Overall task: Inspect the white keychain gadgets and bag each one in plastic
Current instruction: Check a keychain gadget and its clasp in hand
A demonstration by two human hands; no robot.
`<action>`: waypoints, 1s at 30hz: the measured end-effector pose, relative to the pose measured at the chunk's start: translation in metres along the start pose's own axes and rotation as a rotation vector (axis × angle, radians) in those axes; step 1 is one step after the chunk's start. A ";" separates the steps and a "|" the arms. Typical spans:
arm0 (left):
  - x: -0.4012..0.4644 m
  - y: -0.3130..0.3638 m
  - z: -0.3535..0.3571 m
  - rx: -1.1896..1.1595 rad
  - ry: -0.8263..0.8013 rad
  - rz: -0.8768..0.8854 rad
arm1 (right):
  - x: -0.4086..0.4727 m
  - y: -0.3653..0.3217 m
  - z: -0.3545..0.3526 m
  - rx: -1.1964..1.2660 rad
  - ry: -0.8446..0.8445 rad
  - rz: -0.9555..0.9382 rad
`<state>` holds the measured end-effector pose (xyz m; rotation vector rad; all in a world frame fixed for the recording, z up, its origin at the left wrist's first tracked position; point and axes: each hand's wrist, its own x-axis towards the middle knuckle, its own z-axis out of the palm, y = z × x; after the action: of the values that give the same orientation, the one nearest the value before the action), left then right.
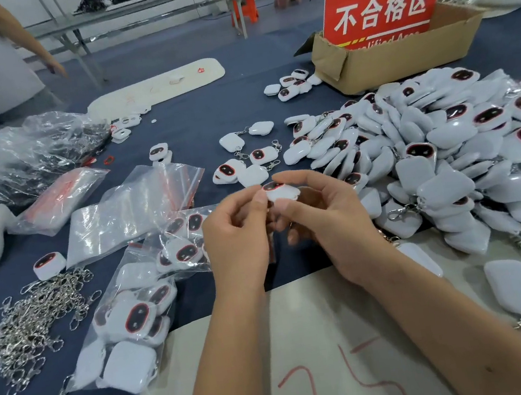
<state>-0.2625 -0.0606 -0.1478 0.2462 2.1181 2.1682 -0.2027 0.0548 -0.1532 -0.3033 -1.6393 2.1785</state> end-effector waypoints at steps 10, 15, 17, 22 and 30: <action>0.064 0.058 0.129 -0.086 -0.201 0.025 | 0.090 -0.084 -0.029 0.077 0.400 -0.003; 0.108 0.083 0.197 -0.160 -0.307 -0.061 | 0.166 -0.134 -0.071 0.197 0.327 0.062; 0.121 0.087 0.212 -0.174 -0.310 -0.086 | 0.191 -0.149 -0.087 0.365 0.321 0.061; 0.129 0.081 0.213 -0.191 -0.206 -0.172 | 0.209 -0.159 -0.104 0.629 0.320 0.046; 0.104 0.044 0.147 0.000 -0.018 -0.093 | 0.150 -0.100 -0.048 -0.048 0.312 0.128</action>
<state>-0.3356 0.1021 -0.0961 0.1629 2.0766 2.1063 -0.2999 0.1851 -0.0617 -0.7414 -1.5332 2.0562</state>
